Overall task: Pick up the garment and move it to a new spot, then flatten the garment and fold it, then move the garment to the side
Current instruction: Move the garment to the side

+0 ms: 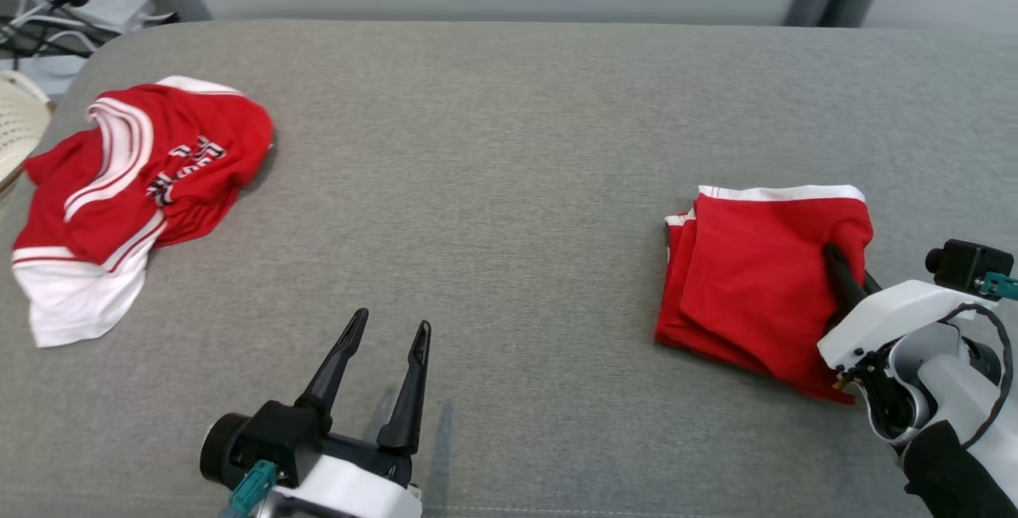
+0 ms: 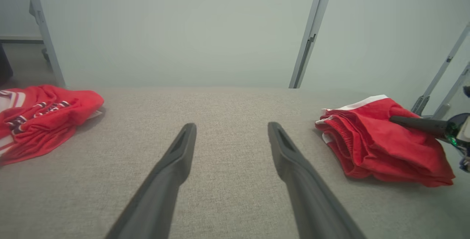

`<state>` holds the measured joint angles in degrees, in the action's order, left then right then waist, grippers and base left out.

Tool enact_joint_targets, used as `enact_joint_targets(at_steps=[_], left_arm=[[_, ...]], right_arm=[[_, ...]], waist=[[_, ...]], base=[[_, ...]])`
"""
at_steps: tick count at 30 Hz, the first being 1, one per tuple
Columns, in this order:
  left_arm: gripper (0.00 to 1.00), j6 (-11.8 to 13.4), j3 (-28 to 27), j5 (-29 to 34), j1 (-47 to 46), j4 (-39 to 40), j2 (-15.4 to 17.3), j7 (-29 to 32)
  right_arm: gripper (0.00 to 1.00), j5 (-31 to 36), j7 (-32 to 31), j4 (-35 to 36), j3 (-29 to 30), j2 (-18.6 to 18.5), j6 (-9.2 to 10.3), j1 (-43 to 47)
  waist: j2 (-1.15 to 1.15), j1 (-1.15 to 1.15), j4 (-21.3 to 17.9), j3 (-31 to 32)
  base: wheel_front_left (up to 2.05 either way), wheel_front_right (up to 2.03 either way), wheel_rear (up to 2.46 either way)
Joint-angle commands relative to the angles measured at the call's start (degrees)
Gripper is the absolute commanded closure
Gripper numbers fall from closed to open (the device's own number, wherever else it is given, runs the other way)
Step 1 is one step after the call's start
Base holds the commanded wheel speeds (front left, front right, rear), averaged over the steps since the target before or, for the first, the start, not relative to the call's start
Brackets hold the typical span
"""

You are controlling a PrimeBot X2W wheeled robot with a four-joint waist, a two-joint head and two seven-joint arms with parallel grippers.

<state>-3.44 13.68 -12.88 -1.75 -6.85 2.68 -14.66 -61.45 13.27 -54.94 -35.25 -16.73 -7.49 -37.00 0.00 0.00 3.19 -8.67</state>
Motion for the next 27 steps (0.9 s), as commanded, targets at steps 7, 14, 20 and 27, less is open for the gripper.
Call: enact_joint_targets(at_steps=[7,14,20,27], left_arm=[[0.0,-0.52,-1.63,2.16,-4.42,2.1,0.2,-0.34],[0.0,-1.67,-2.3,3.85,-6.26,2.02,0.2,-0.34],[0.0,-2.51,-2.02,5.04,-7.36,2.17,0.2,-0.34],[0.0,-3.15,-1.68,5.97,-7.92,1.9,0.2,-0.34]], right_arm=[[1.0,1.38,1.69,2.27,2.82,-1.48,0.0,-0.32],[1.0,6.41,1.72,5.7,10.43,-0.05,0.0,1.74],[1.0,10.42,1.72,7.63,15.07,2.34,0.0,3.83],[1.0,13.36,1.73,9.15,19.09,4.71,0.0,6.11]], waist=[[0.0,0.0,-7.54,-2.28],[0.0,0.0,-13.64,-4.36],[0.0,0.0,-18.5,-5.27],[0.0,0.0,-23.31,-6.19]], base=[[0.0,0.0,0.0],[0.0,0.0,0.0],[0.0,0.0,0.0],[0.0,0.0,0.0]])
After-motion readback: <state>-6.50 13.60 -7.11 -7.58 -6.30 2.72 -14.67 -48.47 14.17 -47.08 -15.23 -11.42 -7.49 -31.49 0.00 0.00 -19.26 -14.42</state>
